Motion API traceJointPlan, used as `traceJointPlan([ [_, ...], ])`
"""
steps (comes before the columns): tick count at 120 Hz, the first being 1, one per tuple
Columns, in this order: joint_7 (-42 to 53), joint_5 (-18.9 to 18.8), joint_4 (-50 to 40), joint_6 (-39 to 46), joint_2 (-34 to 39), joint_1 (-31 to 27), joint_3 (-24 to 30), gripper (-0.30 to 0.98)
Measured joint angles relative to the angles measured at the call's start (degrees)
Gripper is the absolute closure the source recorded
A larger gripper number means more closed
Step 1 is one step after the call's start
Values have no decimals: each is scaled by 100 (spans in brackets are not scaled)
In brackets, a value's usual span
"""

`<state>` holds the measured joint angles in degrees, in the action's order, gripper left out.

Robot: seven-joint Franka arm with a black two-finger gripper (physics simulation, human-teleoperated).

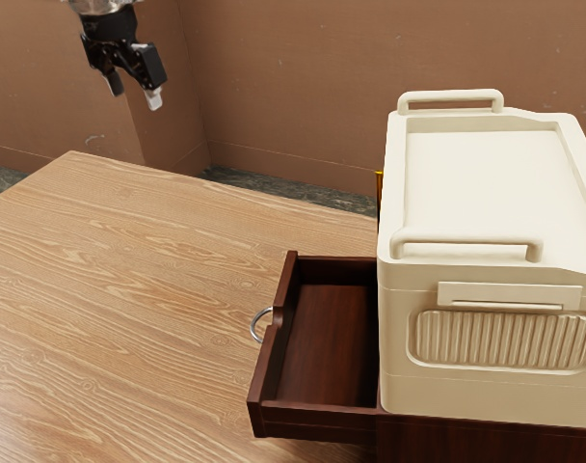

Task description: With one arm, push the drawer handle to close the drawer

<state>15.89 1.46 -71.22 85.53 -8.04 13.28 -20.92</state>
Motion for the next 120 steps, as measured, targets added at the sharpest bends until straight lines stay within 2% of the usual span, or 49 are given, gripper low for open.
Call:
traceJointPlan([
  [15,59,4,-173,16,26,-2,-16,0],
  [22,79,32,-571,26,268,-7,61,0],
  [34,129,-39,-1777,65,1053,125,133,0],
  [43,467,-211,-3009,496,1456,96,149,0],
  [51,1013,-361,-3779,1104,1621,4,207,0],
  [60,1588,-649,-4222,1596,1636,14,234,1],
  [66,1955,-905,-4512,1927,1668,12,256,7],
  [79,2799,-1330,-5537,2951,1787,29,476,34],
  [88,3331,-1436,-5829,3537,1822,45,564,48],
  [98,3802,-1369,-5884,3983,1711,36,605,60],
  [120,4399,-733,-5906,4122,1607,60,974,72],
])
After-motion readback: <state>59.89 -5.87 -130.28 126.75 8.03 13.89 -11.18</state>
